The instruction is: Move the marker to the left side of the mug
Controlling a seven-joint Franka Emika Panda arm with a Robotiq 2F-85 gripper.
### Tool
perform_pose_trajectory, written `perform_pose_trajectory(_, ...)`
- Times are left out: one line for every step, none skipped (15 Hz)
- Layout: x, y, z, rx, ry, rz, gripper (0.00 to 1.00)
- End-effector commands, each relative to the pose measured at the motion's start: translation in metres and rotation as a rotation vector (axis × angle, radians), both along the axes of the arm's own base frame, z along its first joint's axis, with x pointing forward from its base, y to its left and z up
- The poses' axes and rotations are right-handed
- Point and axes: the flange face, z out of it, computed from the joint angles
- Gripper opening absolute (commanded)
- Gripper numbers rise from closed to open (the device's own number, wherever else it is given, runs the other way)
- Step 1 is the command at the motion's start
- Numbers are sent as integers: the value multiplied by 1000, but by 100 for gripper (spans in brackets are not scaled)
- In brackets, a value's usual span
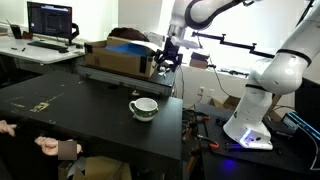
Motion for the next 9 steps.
perform_pose_trajectory(3, -13, -15, -24, 18, -69, 100)
perform_pose_trajectory(5, -16, -20, -30, 27, -59, 100)
perform_pose_trajectory(9, -18, -25, -33, 29, -49, 100)
perform_pose_trajectory(12, -20, -30, -34, 39, -39, 100)
perform_pose_trajectory(16, -22, -37, -28, 42, -29, 100)
perform_pose_trajectory(20, -23, -42, -23, 43, -21, 100)
perform_pose_trajectory(23, -23, -47, -17, 40, -2, 100)
perform_pose_trajectory(11, -19, -40, -20, 47, -24, 100)
perform_pose_trajectory(12, -19, -45, -19, 54, -22, 100)
